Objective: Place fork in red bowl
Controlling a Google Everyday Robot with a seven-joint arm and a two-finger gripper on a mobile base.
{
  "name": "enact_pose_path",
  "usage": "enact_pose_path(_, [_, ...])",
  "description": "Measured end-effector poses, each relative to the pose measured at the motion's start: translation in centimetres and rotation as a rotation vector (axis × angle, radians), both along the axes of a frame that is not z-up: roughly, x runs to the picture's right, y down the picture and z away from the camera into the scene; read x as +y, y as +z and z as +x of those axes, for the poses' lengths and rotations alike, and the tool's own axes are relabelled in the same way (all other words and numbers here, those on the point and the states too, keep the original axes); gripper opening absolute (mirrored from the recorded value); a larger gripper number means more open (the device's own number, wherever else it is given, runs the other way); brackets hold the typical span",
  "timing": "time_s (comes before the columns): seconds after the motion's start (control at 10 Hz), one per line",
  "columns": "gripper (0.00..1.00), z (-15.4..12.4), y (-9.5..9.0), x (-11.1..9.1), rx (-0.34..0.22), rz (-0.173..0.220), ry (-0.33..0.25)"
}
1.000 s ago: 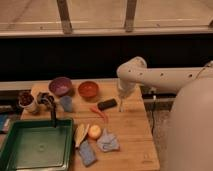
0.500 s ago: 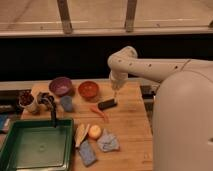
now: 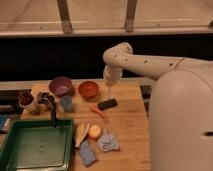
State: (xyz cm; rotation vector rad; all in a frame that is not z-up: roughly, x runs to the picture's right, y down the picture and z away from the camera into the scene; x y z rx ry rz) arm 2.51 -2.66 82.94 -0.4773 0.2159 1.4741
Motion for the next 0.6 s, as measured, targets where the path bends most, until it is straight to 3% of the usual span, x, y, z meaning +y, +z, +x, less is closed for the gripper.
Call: enact_pose_path(0.6, [0.0, -0.23, -0.04, 0.01, -0.006, -0.001, 0.001])
